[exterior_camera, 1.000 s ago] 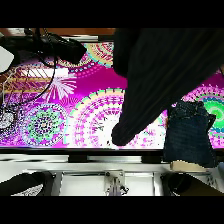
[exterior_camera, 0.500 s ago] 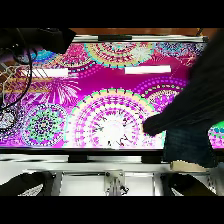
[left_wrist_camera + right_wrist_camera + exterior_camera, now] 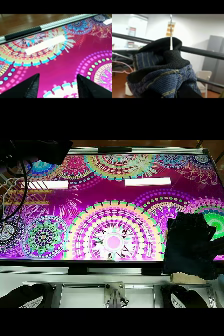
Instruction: Fold the shirts.
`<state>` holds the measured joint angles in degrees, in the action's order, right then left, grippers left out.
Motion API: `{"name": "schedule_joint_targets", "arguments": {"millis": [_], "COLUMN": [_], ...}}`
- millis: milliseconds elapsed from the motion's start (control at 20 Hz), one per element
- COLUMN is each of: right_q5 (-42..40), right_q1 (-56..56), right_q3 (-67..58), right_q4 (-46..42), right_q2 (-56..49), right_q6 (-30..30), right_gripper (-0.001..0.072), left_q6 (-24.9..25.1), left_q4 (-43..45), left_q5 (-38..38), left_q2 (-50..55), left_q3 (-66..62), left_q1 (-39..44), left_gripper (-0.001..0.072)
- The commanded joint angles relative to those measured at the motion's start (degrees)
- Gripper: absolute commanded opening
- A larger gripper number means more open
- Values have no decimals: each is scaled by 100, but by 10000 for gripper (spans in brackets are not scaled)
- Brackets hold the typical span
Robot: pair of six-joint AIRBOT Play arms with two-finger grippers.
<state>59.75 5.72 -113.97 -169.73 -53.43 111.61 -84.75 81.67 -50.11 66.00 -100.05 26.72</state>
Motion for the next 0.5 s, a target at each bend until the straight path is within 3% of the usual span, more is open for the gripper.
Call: {"name": "schedule_joint_targets", "arguments": {"millis": [0,450], "right_q5": [-149,-208], "right_q1": [-879,-2286], "right_q3": [0,0], "right_q4": [424,625], "right_q2": [-33,-363], "right_q6": [291,951], "right_gripper": [108,108], "left_q6": [175,175], "left_q4": [9,667], "left_q5": [4,-2], "left_q2": [-39,-127], "left_q3": [2,4], "left_q1": [-4,-4], "left_gripper": [554,554]}}
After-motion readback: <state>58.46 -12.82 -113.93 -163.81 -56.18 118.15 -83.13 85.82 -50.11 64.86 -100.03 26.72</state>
